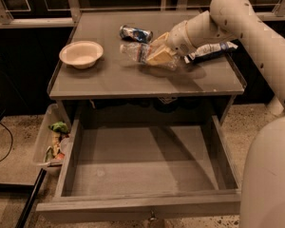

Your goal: Pick water bottle from top drawer and place on counter

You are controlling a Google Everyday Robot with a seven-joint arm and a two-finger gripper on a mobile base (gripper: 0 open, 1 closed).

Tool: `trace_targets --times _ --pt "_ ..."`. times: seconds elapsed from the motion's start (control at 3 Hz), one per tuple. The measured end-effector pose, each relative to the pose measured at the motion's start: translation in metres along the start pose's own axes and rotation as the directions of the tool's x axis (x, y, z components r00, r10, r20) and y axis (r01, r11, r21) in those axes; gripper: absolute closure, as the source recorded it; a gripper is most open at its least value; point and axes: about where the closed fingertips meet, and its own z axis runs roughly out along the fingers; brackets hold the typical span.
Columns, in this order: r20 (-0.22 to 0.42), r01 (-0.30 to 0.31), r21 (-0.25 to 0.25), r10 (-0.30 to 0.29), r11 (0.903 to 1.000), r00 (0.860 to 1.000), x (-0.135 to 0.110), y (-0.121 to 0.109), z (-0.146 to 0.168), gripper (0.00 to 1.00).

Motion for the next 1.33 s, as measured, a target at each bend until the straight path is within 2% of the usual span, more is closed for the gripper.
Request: trace_targets --times 0.33,1.33 --pt "0.000 -0.008 -0.001 0.008 1.0000 1.000 0.0001 0.0002 0.0008 0.82" --pt "0.000 -0.008 -0.001 0.008 1.0000 1.000 0.0001 0.0002 0.0009 0.12"
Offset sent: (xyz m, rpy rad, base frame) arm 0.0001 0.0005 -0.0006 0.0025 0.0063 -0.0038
